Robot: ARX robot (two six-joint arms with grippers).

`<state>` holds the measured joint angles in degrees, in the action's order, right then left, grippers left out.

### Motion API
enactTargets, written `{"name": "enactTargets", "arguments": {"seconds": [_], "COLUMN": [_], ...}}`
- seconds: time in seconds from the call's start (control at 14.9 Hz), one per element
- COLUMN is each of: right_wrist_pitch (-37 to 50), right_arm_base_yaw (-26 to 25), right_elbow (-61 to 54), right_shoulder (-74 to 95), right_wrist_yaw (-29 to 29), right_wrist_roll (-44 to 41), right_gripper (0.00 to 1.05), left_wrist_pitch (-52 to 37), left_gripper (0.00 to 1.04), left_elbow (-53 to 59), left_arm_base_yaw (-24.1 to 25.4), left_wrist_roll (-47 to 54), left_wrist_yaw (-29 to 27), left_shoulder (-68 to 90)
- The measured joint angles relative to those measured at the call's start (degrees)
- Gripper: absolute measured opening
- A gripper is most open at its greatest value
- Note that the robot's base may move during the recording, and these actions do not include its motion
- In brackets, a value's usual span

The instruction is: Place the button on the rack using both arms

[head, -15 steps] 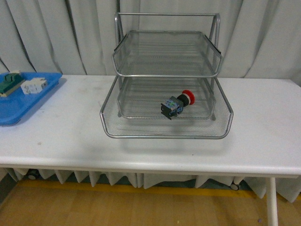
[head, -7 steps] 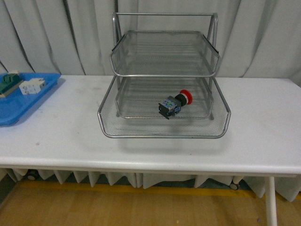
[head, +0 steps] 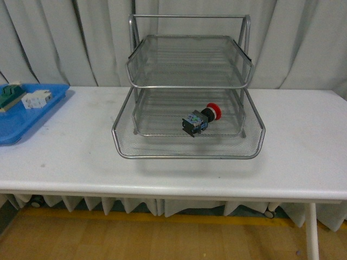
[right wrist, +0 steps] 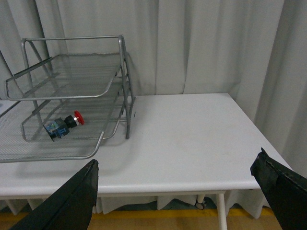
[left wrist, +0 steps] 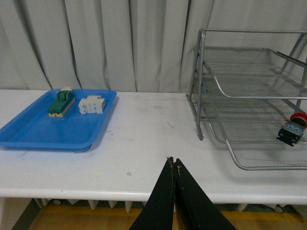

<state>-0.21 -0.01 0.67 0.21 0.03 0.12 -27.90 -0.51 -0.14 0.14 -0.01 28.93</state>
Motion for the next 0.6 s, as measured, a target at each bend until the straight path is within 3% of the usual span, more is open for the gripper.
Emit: {"name": "enactTargets", "arguments": {"seconds": [0.6], "right_wrist_pitch": [0.00], "right_arm_base_yaw": [0.00], "right_elbow": [0.00], "right_shoulder": [0.00], "right_wrist_yaw": [0.00], "right_wrist_roll": [0.02], "right_gripper": [0.98], "left_wrist_pitch": [13.81], "left_gripper": [0.02], "left_elbow": [0.00], "left_arm_base_yaw": [0.00], "left_wrist_roll": [0.00], "left_wrist_yaw": [0.02], "left_shoulder": [-14.78]}}
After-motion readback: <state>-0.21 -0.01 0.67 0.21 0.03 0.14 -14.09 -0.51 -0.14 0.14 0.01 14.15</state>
